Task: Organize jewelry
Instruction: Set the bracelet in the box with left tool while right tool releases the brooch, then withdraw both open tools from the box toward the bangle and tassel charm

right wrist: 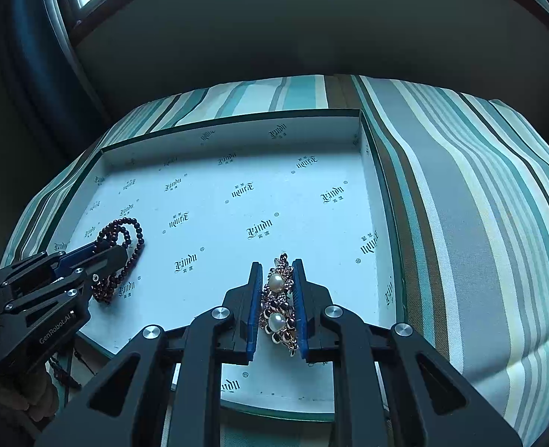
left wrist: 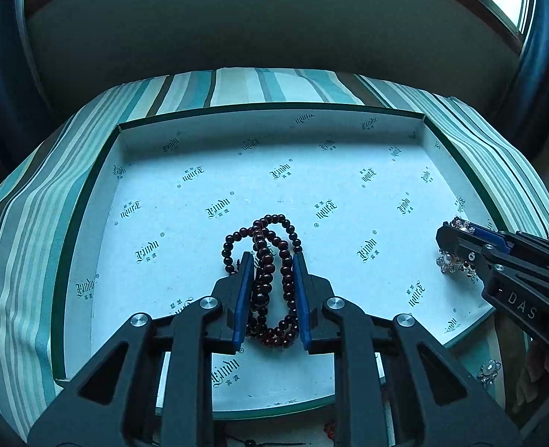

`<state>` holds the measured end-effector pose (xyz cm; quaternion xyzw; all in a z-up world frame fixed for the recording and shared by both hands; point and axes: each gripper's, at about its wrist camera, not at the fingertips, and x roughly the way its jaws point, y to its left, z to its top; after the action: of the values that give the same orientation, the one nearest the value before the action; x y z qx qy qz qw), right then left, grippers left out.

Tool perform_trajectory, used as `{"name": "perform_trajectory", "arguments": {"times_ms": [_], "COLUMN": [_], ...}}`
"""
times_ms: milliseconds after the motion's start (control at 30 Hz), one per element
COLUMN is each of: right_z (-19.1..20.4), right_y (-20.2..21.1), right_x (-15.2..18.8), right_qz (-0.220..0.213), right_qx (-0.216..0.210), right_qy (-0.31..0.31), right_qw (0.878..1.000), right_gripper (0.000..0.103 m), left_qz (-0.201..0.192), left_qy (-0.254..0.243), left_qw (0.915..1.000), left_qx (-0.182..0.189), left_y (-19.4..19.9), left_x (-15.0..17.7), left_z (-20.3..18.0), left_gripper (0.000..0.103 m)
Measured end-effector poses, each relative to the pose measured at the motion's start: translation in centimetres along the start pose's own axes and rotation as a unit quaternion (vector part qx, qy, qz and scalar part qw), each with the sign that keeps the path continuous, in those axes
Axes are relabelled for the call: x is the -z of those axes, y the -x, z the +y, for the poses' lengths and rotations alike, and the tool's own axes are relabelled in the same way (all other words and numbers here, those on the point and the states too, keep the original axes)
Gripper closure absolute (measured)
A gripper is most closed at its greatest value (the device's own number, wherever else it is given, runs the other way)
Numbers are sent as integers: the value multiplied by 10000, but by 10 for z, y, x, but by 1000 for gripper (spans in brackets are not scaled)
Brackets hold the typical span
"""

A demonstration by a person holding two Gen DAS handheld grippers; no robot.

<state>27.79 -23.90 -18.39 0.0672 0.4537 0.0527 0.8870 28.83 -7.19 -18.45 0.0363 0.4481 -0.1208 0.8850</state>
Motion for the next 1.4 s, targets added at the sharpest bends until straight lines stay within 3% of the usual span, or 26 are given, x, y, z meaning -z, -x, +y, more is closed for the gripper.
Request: {"name": "perform_trajectory", "arguments": {"times_ms": [167, 333, 400, 733, 1033, 1400], "right_z": [-1, 4, 5, 15, 32, 50], "right_y": [1, 8, 12, 54, 95, 109], "right_x": [1, 0, -1, 8, 66, 133], "right_qz": [-24, -140, -196, -334, -90, 395], "right_qx": [-35, -62, -67, -43, -30, -39], "right_qy": [-33, 36, 51, 175, 419, 658], "right_qw": [10000, 9999, 9998, 9993, 9991, 9970], "right_gripper": [84, 62, 59, 59, 59, 59], "left_qz": [-45, -106, -110, -168, -73, 147], "left_qy": [16, -32, -50, -49, 50, 285], "left_qw": [10000, 9999, 9999, 9998, 9992, 9974], "left_qx": [-38, -25, -43, -107, -378, -638], "left_y": [2, 7, 9, 44, 92, 131], "left_x": [0, -2, -2, 8, 48, 106], "left_z": [0, -3, -4, -6, -1, 20], "left_gripper": [56, 36, 32, 29, 29, 29]}}
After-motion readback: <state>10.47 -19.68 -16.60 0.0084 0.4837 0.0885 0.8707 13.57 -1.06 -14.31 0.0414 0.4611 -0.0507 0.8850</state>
